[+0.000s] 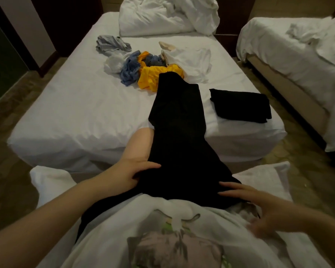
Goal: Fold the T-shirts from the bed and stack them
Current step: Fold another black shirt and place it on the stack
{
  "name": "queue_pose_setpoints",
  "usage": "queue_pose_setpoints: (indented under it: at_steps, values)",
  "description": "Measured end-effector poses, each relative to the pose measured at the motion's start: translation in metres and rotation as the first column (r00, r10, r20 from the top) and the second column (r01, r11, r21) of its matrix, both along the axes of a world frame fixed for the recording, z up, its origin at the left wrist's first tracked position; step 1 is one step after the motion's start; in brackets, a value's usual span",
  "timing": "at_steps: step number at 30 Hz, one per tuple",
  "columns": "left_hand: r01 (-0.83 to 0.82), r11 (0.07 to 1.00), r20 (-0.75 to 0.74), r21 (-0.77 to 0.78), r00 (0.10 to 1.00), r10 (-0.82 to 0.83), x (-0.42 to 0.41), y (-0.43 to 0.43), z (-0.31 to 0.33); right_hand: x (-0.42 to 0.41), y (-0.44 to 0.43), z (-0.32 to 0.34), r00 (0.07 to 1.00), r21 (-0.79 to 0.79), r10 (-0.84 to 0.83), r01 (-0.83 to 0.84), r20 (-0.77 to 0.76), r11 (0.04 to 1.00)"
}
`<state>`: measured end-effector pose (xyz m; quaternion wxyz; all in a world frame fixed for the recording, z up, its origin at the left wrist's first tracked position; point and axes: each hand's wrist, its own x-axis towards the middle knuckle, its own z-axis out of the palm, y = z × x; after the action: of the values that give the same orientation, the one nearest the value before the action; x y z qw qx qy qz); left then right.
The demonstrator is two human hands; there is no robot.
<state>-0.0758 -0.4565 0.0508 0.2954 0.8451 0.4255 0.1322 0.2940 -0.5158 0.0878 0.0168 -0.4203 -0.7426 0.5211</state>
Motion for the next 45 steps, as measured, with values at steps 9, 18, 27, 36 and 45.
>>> queue_pose_setpoints:
  at_steps: [9,18,27,36,45]
  values:
    - [-0.067,0.956,0.137,0.285,0.99,0.028,0.023,0.016,-0.01,-0.02,0.002,-0.019,0.83,0.503,-0.501,0.55,-0.244,0.666]
    - [0.079,0.948,0.301,-0.31,0.953,0.019,0.02,-0.004,0.076,-0.025,0.015,0.064,0.926,0.474,-0.209,0.344,-0.315,0.81]
    - [0.121,0.792,0.417,-0.599,0.891,0.179,0.021,0.012,0.079,-0.015,0.051,0.076,0.788,0.241,-0.289,0.477,-0.544,0.845]
    - [0.34,0.653,0.673,-0.677,0.645,0.362,0.024,0.134,0.094,-0.039,0.182,0.093,0.658,0.366,-0.413,0.72,-0.63,0.589]
    - [0.393,0.326,0.473,-0.86,0.374,0.798,0.032,0.326,-0.001,-0.064,0.414,0.0,0.559,0.215,-0.72,0.827,-0.411,0.519]
